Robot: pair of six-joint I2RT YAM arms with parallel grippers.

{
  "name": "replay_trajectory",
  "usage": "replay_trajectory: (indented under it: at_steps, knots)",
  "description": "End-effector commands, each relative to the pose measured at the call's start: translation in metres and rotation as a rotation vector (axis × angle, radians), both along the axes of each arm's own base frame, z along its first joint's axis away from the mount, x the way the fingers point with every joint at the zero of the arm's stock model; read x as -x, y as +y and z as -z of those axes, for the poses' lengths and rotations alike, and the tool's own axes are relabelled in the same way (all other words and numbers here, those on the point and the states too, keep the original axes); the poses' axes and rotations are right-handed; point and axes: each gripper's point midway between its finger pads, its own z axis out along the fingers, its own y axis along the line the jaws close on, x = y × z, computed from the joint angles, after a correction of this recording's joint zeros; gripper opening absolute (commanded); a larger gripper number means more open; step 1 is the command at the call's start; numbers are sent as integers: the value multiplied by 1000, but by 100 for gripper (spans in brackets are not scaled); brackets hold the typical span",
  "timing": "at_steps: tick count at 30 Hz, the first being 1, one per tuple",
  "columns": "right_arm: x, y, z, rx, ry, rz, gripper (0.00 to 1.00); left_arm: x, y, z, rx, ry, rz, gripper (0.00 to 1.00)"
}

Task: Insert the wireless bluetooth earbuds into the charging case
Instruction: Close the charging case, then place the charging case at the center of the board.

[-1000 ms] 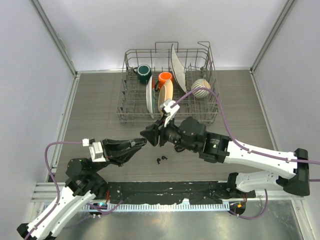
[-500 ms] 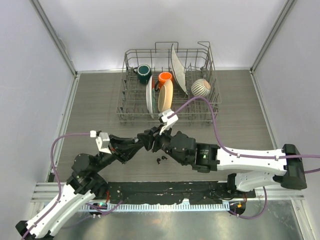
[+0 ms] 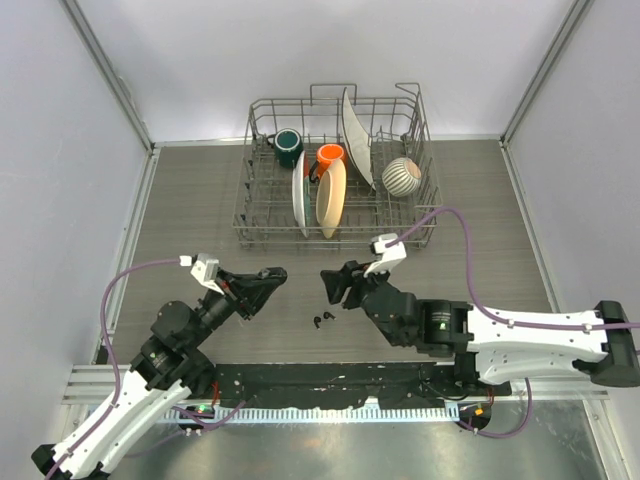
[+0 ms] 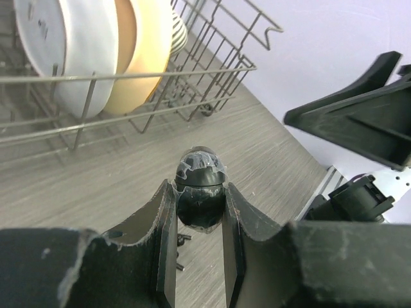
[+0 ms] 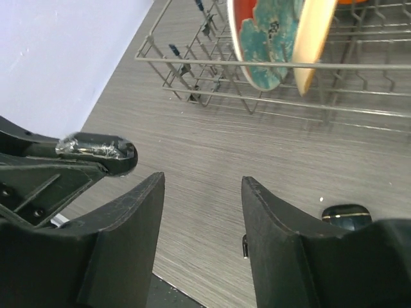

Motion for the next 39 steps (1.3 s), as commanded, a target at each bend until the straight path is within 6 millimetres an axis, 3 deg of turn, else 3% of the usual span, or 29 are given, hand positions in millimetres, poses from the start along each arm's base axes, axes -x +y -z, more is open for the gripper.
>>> replay_trajectory:
  at_steps: [1, 4, 6, 10, 16, 18, 19, 22, 28, 33, 35, 39]
  knots:
    - [-6, -27, -6, -150, 60, 133, 59, -6, 5, 23, 32, 161, -61, 0]
    - [-5, -34, 5, -164, 102, 143, 61, -10, 6, 44, 63, 286, -104, 0]
    - [-6, -43, 16, -146, 140, 171, 69, -12, 8, 59, 66, 355, -132, 0]
    - [-13, -53, 36, -160, 230, 170, 71, -11, 4, 72, 79, 430, -130, 0]
    - [-25, -74, 37, -209, 254, 235, 72, -13, -4, 81, 134, 460, -112, 0]
    - [-25, -74, 36, -215, 263, 232, 73, -14, -4, 95, 147, 500, -124, 0]
    - [-25, -74, 36, -222, 269, 230, 73, -17, -5, 90, 178, 480, -127, 0]
    - [-25, -68, 41, -218, 297, 212, 73, -22, -3, 103, 179, 512, -165, 0]
    - [-25, -56, 48, -167, 324, 179, 73, -28, -7, 119, 83, 545, -175, 0]
    - [-26, -52, 47, -149, 325, 168, 73, -36, -11, 122, 91, 565, -139, 0]
    - [-26, -51, 47, -139, 321, 162, 73, -42, -4, 132, 95, 601, -164, 1]
    - [-25, -52, 48, -138, 326, 157, 74, -49, -1, 134, 95, 631, -149, 2]
